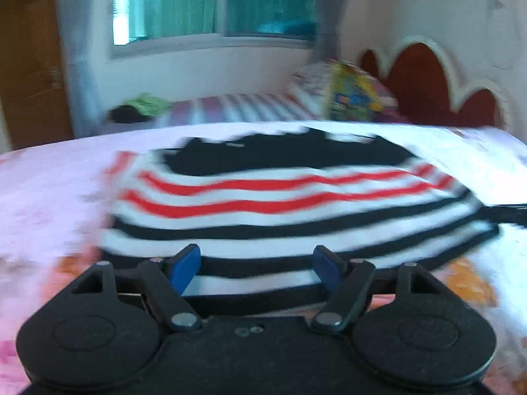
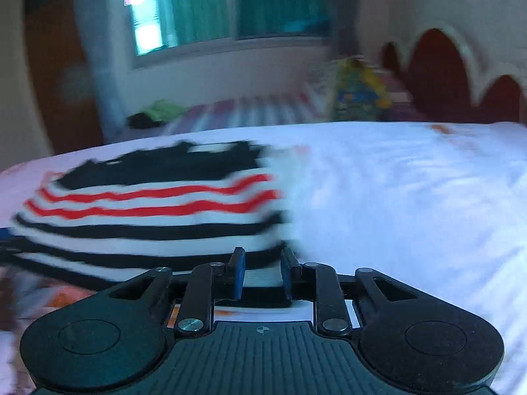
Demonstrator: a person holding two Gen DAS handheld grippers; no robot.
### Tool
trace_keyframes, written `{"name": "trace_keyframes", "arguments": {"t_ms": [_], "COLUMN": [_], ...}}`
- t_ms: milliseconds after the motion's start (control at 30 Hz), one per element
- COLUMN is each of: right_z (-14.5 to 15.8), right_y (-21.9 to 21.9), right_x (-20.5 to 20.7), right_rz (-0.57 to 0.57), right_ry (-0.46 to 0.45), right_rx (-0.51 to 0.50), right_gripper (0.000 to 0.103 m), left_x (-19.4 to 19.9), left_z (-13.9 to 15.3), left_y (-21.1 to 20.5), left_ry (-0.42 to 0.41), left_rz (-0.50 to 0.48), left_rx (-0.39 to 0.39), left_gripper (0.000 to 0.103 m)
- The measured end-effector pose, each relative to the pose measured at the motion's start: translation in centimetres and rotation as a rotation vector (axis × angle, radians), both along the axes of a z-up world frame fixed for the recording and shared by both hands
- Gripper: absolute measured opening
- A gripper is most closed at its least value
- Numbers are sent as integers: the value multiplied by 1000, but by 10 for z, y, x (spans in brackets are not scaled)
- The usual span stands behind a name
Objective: Fold small clothes
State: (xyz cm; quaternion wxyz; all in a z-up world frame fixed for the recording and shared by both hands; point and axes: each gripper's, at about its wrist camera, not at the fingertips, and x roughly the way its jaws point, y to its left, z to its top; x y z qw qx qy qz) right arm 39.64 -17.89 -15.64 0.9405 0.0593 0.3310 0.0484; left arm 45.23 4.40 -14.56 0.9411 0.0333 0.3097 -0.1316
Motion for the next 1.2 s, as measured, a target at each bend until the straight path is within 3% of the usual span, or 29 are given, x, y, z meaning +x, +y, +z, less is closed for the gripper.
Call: {"name": "trace_keyframes", "arguments": {"t_ms": [133,233,333,400,467,767,900,1000,1100,1200], "right_z": [-16,-23,-28,-27,-26,-21,-8,-25,-21,-6], "right_y": [39,19,-17,-31,-24,-17,-9,-4,-2,-2], "right_x": [7,10,6,4,5,10,2,11,11,1], "right_rz": [84,11,-90,-79,-57,-67,-65,-42,-50,-53], "right_ry": [13,32,46,53,56,87,30,108,102,16], "right_rx": [-77,-69,-80,-38,-91,-114,-114,-143,-154,-117], "right_gripper": [23,23,23,20,21,21,21,21,21,21], "left_x": [3,8,6,5,5,5,4,5,6,4], "left_z": [-14,-19,-23,-25,-22,-15,-10,-17,-17,-14], "left_y": [-36,-14,19,45,58,58,56,59,60,59], "left_ry": [12,35,21,28,27,54,40,55,56,54], "left_rz": [-24,29,78,111,142,167,180,178,170,170], "left_rx": [45,3,51,5,-8,28,59,50,51,60], "left_gripper": [75,76,77,77,77,77,75,77,77,76]}}
